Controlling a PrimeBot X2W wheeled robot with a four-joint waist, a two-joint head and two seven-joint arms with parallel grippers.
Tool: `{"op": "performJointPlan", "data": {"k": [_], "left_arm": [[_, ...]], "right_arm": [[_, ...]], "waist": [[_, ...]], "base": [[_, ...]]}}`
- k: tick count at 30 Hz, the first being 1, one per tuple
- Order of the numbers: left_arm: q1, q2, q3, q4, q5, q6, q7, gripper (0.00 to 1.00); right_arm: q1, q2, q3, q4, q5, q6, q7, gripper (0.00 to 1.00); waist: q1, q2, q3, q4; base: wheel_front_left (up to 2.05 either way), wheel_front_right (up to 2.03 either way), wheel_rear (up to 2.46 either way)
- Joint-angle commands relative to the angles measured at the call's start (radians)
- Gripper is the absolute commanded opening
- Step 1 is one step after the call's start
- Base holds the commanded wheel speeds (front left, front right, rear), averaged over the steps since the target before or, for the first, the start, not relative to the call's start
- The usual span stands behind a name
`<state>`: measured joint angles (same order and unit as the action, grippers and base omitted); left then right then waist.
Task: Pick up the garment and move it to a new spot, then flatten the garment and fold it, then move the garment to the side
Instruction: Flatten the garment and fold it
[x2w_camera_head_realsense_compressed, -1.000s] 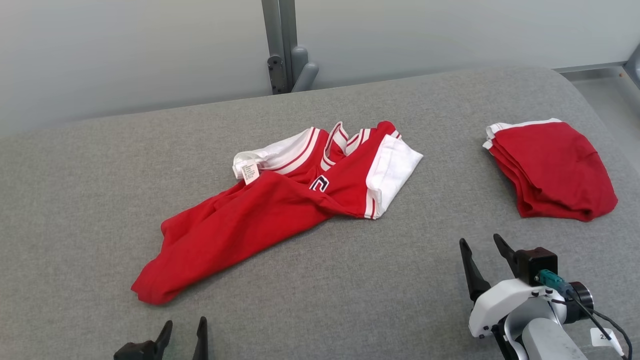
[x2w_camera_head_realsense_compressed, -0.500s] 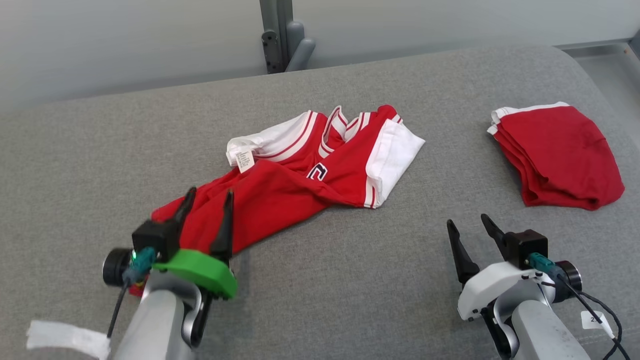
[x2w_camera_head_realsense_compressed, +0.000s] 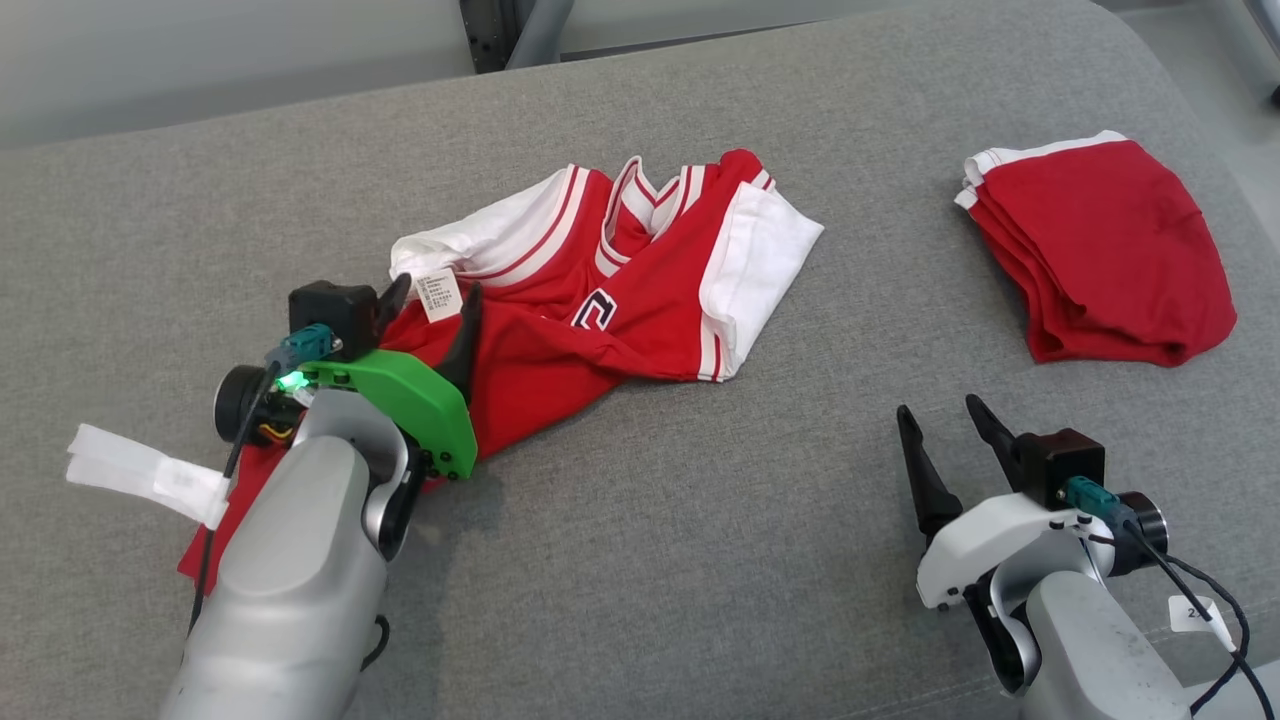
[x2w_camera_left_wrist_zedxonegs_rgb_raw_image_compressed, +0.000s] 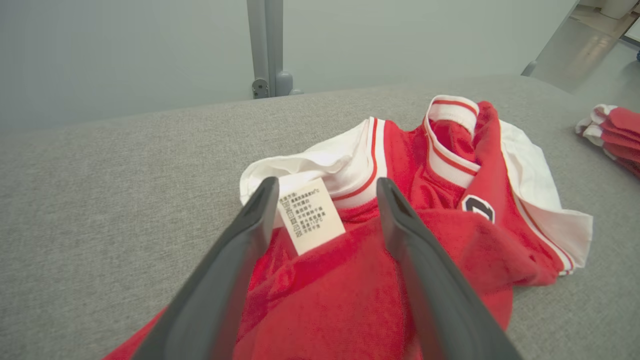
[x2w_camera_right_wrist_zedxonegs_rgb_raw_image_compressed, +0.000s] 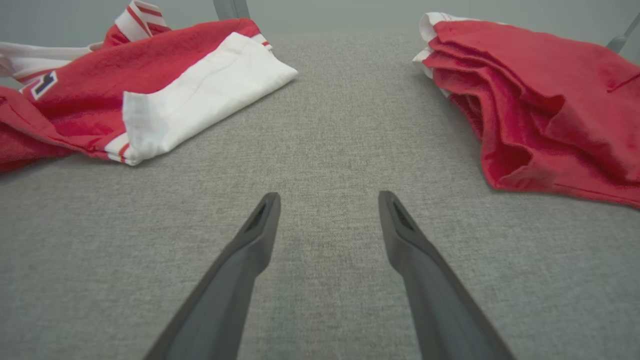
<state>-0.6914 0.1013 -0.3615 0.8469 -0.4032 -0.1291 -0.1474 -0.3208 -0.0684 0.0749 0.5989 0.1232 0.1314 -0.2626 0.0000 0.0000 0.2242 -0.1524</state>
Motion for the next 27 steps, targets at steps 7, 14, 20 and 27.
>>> {"op": "performJointPlan", "data": {"k": [7,14,20,27], "left_arm": [[0.026,-0.011,-0.069,0.108,-0.036,-0.001,-0.045,1.00],[0.031,-0.030,-0.111,0.159,-0.060,-0.001,-0.069,1.00],[0.005,-0.035,-0.112,0.222,-0.068,0.016,-0.089,0.01],[-0.016,-0.037,-0.110,0.252,-0.065,0.032,-0.109,0.00]], "right_arm": [[-0.013,-0.001,0.000,0.013,-0.002,-0.002,-0.003,1.00],[-0.020,-0.001,0.014,0.018,-0.002,-0.002,-0.003,1.00],[-0.021,-0.006,0.022,0.018,0.005,-0.002,-0.003,1.00],[-0.026,-0.008,0.020,0.024,0.012,-0.002,-0.003,1.00]], "waist": [[0.0000,0.0000,0.003,0.018],[0.0000,0.0000,0.004,0.025],[0.0000,0.0000,0.011,0.026],[0.0000,0.0000,0.012,0.024]], "base": [[0.00,0.00,0.00],[0.00,0.00,0.00],[0.00,0.00,0.00],[0.00,0.00,0.00]]}}
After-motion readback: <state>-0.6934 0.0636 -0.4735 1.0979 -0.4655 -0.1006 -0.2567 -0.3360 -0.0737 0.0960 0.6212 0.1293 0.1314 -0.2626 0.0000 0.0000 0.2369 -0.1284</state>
